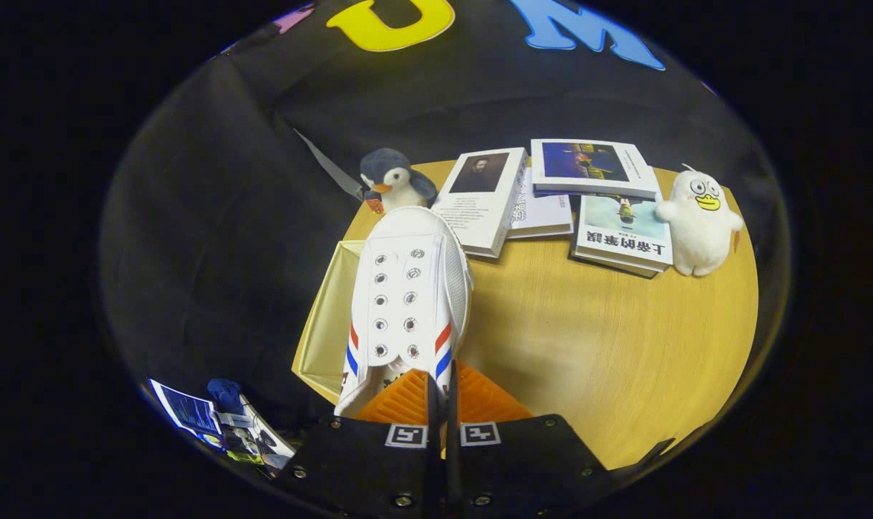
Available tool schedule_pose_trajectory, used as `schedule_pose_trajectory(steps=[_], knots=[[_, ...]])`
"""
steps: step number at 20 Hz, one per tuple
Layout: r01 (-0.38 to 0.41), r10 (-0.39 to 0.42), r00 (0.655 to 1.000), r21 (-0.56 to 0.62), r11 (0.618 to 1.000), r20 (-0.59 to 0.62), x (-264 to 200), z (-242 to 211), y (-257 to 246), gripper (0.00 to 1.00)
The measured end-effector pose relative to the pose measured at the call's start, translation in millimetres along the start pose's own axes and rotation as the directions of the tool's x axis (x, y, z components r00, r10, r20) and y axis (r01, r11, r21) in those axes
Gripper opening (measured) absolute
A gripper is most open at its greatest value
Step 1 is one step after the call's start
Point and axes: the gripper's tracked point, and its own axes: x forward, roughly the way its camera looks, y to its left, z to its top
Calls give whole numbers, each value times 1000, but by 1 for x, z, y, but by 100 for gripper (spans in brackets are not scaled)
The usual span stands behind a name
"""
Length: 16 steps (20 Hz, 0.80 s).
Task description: Open the storage box then place both shoes into the box .Put the left shoe in first, then the right shoe, with the right side of both shoes facing outward in a uniform manner.
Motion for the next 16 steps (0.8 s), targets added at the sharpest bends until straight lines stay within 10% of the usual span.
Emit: schedule_pose_trajectory(steps=[16], knots=[[-5,-13,994,-156,988,-109,72,5,62,2]])
